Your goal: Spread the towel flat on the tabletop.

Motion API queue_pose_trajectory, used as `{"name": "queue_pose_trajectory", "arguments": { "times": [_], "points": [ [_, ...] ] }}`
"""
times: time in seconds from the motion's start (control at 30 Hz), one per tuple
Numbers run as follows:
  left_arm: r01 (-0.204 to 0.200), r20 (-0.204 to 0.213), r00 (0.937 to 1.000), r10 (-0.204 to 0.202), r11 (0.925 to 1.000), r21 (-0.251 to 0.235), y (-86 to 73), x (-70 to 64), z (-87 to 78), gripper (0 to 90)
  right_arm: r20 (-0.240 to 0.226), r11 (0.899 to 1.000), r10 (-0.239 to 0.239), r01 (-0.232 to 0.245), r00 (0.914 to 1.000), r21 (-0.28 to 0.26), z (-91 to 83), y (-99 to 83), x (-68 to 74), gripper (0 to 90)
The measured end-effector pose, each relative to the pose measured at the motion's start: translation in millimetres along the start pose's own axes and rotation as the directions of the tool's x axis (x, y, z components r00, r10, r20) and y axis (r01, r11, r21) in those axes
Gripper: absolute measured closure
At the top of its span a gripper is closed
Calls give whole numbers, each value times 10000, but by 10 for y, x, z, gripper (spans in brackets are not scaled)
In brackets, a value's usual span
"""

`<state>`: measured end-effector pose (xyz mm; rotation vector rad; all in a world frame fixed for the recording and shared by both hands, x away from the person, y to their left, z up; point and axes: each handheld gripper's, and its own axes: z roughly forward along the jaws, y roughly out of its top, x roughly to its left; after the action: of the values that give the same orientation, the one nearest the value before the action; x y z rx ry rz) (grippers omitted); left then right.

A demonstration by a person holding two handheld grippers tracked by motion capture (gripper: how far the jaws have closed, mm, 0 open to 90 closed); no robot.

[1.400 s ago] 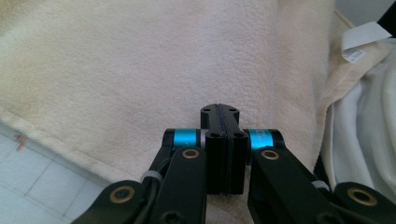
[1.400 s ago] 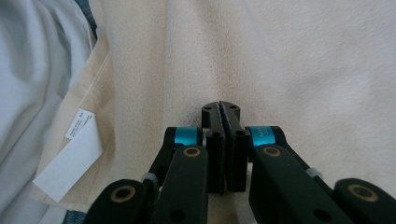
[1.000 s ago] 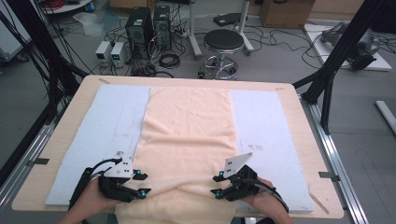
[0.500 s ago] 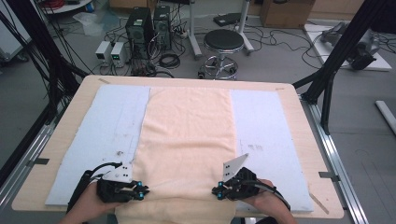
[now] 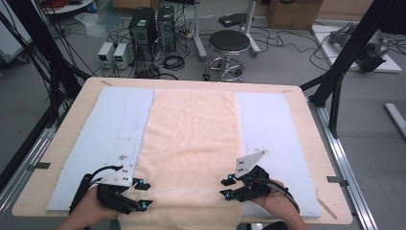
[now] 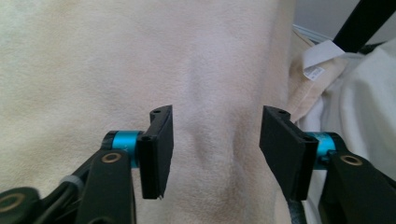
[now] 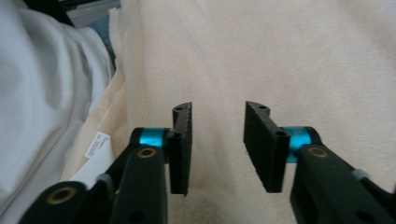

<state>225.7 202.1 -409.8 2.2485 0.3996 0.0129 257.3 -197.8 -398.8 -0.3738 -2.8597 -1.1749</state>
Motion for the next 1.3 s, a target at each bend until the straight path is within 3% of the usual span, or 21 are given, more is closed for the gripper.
{"name": "queue_pose_trajectory", "arguments": {
  "times": [0.13,0.2,0.23,0.3,0.43,0.57,0.7,0.8,0.93,1.07,1.17,1.3],
  "points": [
    [-297,-64,9995,299,9988,378,-39,-26,46,451,-358,9987,-458,465,9983,185,77,-26,79,522],
    [-531,-81,9985,539,9958,743,-66,-16,78,562,-245,9969,-576,588,9980,524,127,-55,115,515],
    [-605,-92,9981,615,9947,826,-75,-11,93,650,-194,9953,-636,648,9978,713,154,-68,120,547],
    [-498,-47,9987,503,9957,783,-67,31,88,773,-410,9930,-554,593,9976,1017,191,-82,108,776],
    [87,-360,9993,-81,9998,167,14,159,35,825,-41,9962,-503,505,9987,703,111,17,70,828],
    [395,-906,9951,-397,9992,-45,104,352,49,818,644,9986,-176,144,9978,509,20,113,-77,811],
    [1187,-1856,9757,-1168,9929,-8,124,538,174,751,1133,9944,346,-456,9930,955,131,98,-250,778],
    [1267,-2031,9717,-1203,9918,191,120,593,231,679,1329,9909,673,-818,9888,1071,226,37,-330,730],
    [1105,-2126,9706,-1128,9936,-226,122,529,146,594,1531,9940,881,-968,9843,504,153,4,-328,637],
    [704,-2267,9705,-827,9956,-618,125,416,-13,542,1799,9985,549,-535,9821,-126,-7,32,-218,613],
    [494,-2387,9687,-680,9953,-827,111,321,-122,533,1934,9998,165,-133,9810,-177,-100,68,-106,607],
    [203,-2246,9737,-380,9965,-808,48,183,-177,532,1700,9998,-104,133,9854,-158,-132,78,40,605]
  ]
}}
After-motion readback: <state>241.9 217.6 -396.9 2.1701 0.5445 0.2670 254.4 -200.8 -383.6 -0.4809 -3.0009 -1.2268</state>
